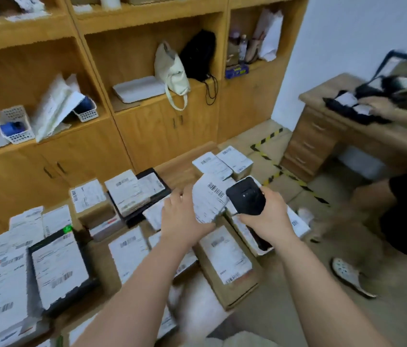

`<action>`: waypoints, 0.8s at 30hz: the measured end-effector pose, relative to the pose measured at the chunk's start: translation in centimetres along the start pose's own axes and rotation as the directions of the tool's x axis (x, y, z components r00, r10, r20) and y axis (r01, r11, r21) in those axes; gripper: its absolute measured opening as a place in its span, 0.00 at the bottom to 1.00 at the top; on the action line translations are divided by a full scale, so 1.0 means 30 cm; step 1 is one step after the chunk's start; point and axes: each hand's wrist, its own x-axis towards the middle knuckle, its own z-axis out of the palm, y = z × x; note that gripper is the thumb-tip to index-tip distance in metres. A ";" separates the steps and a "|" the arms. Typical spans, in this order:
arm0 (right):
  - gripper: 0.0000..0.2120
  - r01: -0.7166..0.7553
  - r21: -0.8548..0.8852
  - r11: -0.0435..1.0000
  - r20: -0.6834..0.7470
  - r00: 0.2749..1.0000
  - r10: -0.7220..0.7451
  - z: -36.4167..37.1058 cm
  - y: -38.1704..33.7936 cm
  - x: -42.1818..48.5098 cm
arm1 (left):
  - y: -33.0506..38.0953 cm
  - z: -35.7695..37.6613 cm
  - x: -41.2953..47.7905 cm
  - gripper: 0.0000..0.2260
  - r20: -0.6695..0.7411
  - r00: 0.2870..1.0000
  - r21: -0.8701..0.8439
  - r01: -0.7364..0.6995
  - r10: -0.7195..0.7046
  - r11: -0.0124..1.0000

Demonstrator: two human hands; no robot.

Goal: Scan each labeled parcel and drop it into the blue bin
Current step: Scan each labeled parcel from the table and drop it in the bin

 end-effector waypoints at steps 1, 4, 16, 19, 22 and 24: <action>0.24 -0.039 0.001 0.999 -0.036 0.999 0.039 -0.048 0.037 -0.009 | 0.057 0.027 0.004 0.48 0.029 0.998 0.004 -0.064 0.064 0.998; 0.25 -0.142 0.028 0.989 -0.163 0.976 0.144 -0.186 0.170 -0.054 | 0.245 0.117 -0.014 0.48 0.123 0.965 -0.013 -0.232 0.232 0.973; 0.30 -0.468 0.279 0.839 -0.455 0.705 0.544 -0.780 0.944 -0.575 | 1.182 0.559 -0.431 0.43 0.285 0.689 0.046 -0.705 0.667 0.708; 0.29 -0.510 0.319 0.799 -0.490 0.633 0.600 -0.939 1.144 -0.735 | 1.422 0.695 -0.609 0.40 0.311 0.602 0.008 -0.775 0.735 0.632; 0.29 -0.573 0.348 0.742 -0.511 0.548 0.663 -1.093 1.322 -0.885 | 1.631 0.828 -0.776 0.38 0.356 0.528 -0.002 -0.824 0.771 0.566; 0.30 -0.598 0.381 0.705 -0.536 0.478 0.696 -1.182 1.436 -0.984 | 1.752 0.911 -0.882 0.38 0.403 0.462 -0.012 -0.861 0.790 0.509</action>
